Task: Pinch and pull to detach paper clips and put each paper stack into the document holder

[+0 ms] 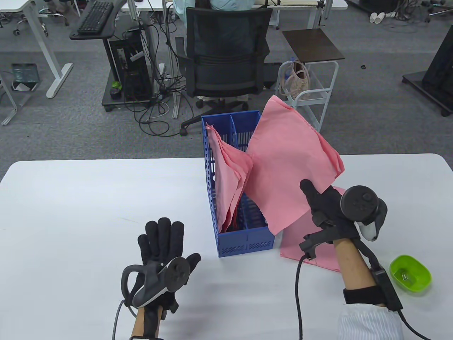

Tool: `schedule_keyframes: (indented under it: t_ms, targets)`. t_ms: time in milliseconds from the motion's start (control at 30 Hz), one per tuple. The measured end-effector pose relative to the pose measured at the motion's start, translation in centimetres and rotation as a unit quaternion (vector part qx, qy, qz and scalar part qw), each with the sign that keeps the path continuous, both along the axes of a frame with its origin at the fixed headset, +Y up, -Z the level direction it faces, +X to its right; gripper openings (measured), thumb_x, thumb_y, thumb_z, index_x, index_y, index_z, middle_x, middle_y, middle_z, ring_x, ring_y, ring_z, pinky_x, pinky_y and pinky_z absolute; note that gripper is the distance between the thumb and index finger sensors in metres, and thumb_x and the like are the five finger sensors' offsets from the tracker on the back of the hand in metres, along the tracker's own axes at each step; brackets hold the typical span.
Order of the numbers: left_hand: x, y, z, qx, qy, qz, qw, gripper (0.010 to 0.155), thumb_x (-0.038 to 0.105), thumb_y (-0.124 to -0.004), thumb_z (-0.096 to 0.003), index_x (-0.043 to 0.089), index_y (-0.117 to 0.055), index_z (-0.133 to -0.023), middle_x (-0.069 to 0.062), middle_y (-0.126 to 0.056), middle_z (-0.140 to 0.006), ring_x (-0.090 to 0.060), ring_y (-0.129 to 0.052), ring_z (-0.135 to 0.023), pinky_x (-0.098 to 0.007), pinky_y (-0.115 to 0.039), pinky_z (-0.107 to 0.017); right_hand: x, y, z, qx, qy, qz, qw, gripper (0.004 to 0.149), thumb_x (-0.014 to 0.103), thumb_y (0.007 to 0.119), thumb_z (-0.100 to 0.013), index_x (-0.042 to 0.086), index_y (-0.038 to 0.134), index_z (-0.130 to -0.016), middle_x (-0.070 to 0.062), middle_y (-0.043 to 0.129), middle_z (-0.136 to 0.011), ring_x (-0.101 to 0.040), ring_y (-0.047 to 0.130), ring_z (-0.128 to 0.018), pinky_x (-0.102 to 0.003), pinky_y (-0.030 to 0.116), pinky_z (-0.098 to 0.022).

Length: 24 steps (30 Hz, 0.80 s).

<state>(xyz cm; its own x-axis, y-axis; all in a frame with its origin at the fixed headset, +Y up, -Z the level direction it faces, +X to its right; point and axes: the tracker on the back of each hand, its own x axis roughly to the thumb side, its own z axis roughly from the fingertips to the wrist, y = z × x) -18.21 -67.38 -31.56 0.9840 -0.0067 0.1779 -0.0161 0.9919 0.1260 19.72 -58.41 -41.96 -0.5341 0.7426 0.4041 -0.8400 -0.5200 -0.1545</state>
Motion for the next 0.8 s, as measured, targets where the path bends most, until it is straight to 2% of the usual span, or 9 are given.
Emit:
schedule_keyframes:
  t_ms: [167,467,633,800]
  targets:
    - [0.0,-0.1,0.0,-0.001,-0.002,0.007,1.000,0.089,0.061,-0.036,-0.0540,0.008,-0.008,-0.119,-0.028,-0.005,-0.120,-0.057,-0.002,-0.104,-0.068,-0.013,-0.073,-2.3,-2.2,-1.5,-0.008,-0.015,0.004,1.000,0.048,0.030,0.050,-0.068,0.011,0.045,-0.112,-0.024,0.062,-0.109,-0.032,0.085,-0.086,-0.039,0.075,-0.064]
    - [0.2,-0.3,0.1,0.001,-0.006,0.000,1.000,0.089,0.061,-0.036,-0.0543,0.007,-0.008,-0.119,-0.027,-0.005,-0.120,-0.057,-0.002,-0.104,-0.068,-0.013,-0.073,-5.6,-7.8,-3.4,-0.075,-0.024,0.046,0.996,0.050,0.030,0.049,-0.067,0.010,0.043,-0.112,-0.027,0.056,-0.111,-0.039,0.079,-0.092,-0.045,0.070,-0.068]
    - [0.4,-0.4,0.0,-0.002,-0.009,-0.011,1.000,0.089,0.061,-0.035,-0.0540,0.008,-0.008,-0.119,-0.027,-0.005,-0.120,-0.057,-0.002,-0.104,-0.068,-0.013,-0.073,-6.0,-9.4,-3.5,-0.090,-0.031,0.063,0.993,0.051,0.030,0.050,-0.067,0.009,0.042,-0.112,-0.028,0.055,-0.112,-0.041,0.077,-0.092,-0.047,0.069,-0.068]
    - [0.5,-0.4,0.1,-0.004,-0.010,-0.014,1.000,0.089,0.061,-0.035,-0.0539,0.008,-0.007,-0.119,-0.027,-0.005,-0.120,-0.056,-0.002,-0.104,-0.068,-0.013,-0.073,-5.7,-9.5,-3.3,-0.094,-0.032,0.070,0.993,0.055,0.033,0.054,-0.065,0.008,0.044,-0.113,-0.030,0.055,-0.112,-0.043,0.077,-0.092,-0.049,0.069,-0.068]
